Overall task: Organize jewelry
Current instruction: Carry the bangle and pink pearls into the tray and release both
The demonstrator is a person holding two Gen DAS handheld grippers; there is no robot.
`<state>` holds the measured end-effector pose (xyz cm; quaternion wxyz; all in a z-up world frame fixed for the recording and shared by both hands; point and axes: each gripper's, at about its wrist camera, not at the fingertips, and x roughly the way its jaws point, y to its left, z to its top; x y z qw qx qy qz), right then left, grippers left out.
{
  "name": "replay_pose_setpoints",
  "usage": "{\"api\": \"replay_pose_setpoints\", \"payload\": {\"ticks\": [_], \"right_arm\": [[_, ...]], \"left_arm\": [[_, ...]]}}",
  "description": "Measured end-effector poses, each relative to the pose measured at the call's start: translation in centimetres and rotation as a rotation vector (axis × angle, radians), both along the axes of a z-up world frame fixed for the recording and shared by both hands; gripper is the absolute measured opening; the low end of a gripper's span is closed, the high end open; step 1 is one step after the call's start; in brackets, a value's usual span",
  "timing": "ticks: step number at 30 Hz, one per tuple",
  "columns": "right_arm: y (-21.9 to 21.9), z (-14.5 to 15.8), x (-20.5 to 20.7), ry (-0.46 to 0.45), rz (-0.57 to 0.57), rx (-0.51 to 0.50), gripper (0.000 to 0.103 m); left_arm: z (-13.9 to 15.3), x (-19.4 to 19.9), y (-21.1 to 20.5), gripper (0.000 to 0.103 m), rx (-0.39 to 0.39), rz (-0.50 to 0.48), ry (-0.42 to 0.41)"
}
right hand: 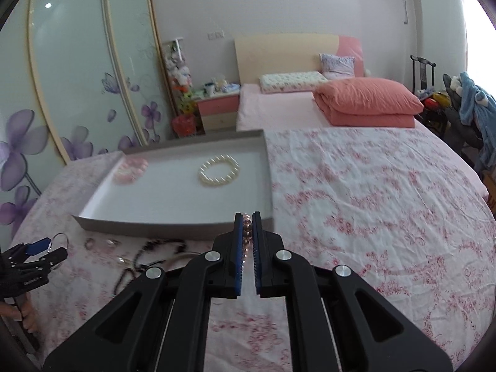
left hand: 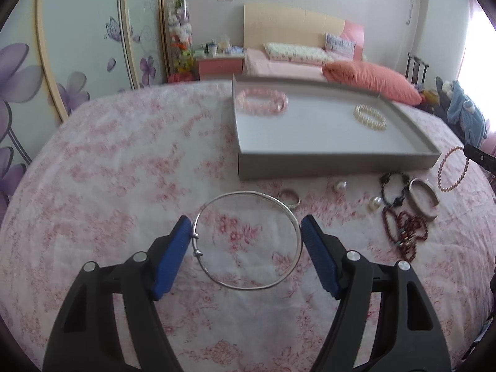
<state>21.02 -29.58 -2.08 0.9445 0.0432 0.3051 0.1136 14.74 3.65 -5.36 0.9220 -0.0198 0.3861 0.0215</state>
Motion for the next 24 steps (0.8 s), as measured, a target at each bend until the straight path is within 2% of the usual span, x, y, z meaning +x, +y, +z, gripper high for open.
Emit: {"api": "replay_pose_setpoints", "payload": {"ticks": [13, 19, 24], "right_arm": [[0.7, 2.9, -2.6, -0.084, 0.072, 0.085, 0.007], [1.9, 4.2, -3.8, -0.131, 0.106, 0.104, 0.007], [2.8, 5.1, -4.9, -0.175, 0.126, 0.096, 0.007]], "left_arm": [[4.9, -3.1, -2.9, 0.071, 0.074, -0.028, -0.223], [6.5, -3.8, -4.6, 0.071, 0.079, -0.046, -0.297], [7.3, -3.8, -5.7, 0.071, 0.072, -0.056, -0.324]]}}
